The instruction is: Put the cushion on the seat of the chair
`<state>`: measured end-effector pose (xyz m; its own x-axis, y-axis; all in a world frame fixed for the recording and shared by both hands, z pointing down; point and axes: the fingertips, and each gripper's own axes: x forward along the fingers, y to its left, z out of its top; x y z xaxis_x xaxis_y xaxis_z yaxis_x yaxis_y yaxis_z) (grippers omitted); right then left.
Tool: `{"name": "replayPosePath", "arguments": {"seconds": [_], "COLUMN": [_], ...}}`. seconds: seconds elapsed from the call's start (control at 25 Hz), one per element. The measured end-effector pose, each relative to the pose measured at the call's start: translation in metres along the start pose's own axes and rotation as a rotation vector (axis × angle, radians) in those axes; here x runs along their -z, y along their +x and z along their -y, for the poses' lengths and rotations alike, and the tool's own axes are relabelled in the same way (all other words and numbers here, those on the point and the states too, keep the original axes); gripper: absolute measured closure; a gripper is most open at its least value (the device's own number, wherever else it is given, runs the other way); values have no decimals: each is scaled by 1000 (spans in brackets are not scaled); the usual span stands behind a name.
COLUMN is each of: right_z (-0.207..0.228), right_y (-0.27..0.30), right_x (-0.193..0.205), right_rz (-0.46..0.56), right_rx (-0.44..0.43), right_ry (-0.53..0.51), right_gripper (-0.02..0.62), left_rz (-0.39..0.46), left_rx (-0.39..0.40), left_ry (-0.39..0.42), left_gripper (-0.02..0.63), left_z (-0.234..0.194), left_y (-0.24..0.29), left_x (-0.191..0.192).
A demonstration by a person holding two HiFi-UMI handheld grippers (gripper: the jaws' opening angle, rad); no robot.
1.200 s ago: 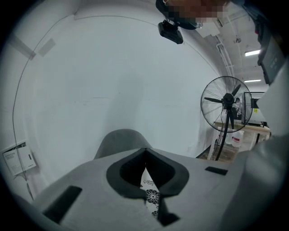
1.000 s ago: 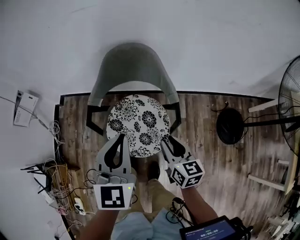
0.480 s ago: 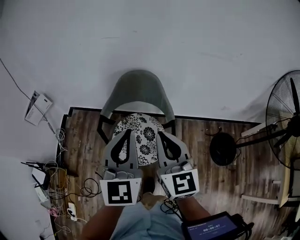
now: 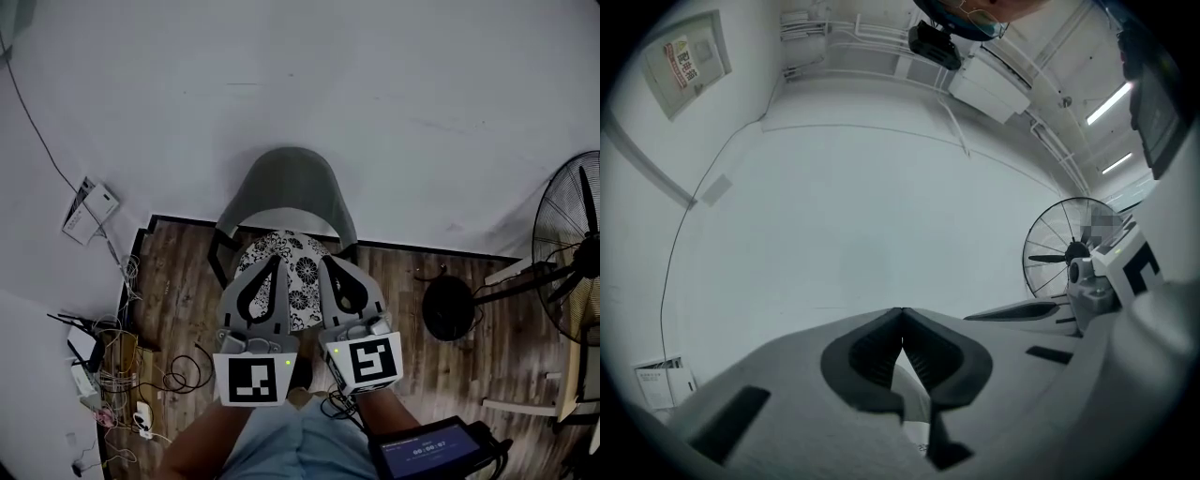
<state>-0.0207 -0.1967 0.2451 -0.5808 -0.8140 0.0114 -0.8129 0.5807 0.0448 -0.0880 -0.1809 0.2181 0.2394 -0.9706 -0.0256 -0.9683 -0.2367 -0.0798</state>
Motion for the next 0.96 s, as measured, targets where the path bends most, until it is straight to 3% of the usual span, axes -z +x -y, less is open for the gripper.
{"name": "replayPosePath", "arguments": {"seconds": [0.96], "right_z": [-17], "right_y": [-11], "right_x": [-13], "right_rz": [20], "right_rx": [-18], "right_ry": [-18], "right_gripper": [592], "left_rz": [8], "left_rx": [-12], "left_ry": [31], "left_gripper": [597], "left_z": [2], "left_y": [-18], "left_x": [-4]}}
